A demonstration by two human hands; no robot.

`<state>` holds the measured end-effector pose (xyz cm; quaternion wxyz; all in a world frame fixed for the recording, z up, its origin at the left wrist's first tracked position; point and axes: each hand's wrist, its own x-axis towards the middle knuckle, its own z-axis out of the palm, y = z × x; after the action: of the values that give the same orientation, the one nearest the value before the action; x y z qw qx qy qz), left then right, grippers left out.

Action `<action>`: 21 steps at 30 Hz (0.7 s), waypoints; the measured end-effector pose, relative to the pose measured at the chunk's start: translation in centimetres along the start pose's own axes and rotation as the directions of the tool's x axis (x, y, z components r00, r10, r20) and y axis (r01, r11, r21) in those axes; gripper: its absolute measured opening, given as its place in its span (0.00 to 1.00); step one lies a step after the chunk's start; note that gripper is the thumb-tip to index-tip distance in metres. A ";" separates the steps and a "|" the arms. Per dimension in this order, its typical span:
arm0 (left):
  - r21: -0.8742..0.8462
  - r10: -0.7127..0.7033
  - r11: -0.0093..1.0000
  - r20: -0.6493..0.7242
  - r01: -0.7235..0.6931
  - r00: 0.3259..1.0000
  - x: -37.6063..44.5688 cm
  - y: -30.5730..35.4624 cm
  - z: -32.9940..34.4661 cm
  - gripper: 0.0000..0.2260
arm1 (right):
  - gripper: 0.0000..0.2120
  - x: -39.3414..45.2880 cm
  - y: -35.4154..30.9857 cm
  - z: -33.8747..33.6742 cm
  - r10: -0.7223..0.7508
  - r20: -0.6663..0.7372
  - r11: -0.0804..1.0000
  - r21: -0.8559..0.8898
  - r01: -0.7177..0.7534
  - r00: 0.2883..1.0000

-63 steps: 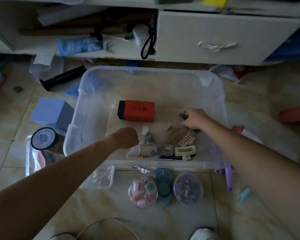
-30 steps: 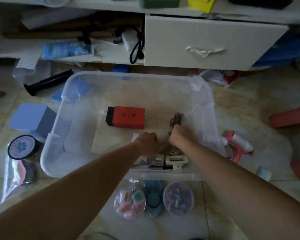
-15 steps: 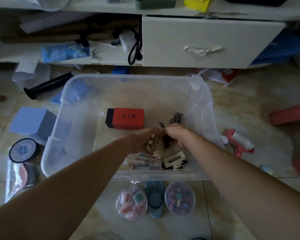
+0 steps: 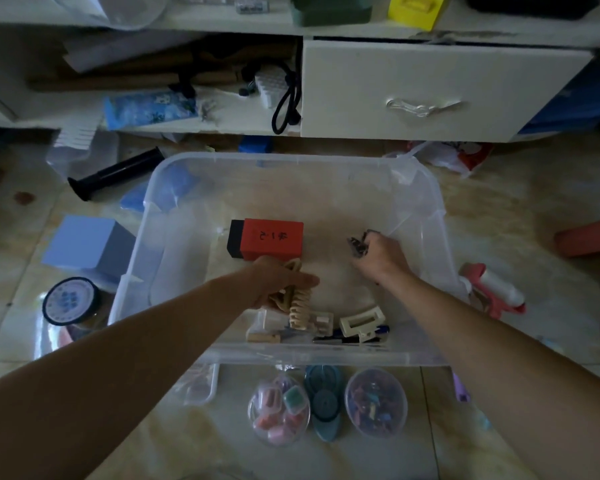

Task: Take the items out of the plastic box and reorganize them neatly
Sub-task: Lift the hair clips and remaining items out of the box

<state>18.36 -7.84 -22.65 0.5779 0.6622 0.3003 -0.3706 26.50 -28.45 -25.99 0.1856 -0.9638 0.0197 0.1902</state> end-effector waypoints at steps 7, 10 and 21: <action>-0.005 -0.006 1.000 0.003 0.006 1.000 -0.5 -1.3 -1.0 0.19 | 0.25 0.0 -0.9 0.4 0.009 0.228 1.000 -0.014 -0.006 0.974; -0.047 0.006 0.999 0.020 -0.005 1.000 -0.9 -1.6 -0.8 0.14 | 0.17 -0.6 -1.3 0.5 -0.002 0.203 1.000 0.002 0.002 0.979; -0.466 0.255 0.875 0.219 -0.129 0.942 -1.5 -0.2 -1.4 0.15 | 0.21 -1.9 -2.6 -2.0 -0.423 0.739 0.652 0.650 -0.389 0.525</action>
<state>17.60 -6.42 -21.41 0.7840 0.4813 0.2265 -0.3199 25.73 -26.85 -22.61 0.5558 -0.5696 -0.0068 0.6054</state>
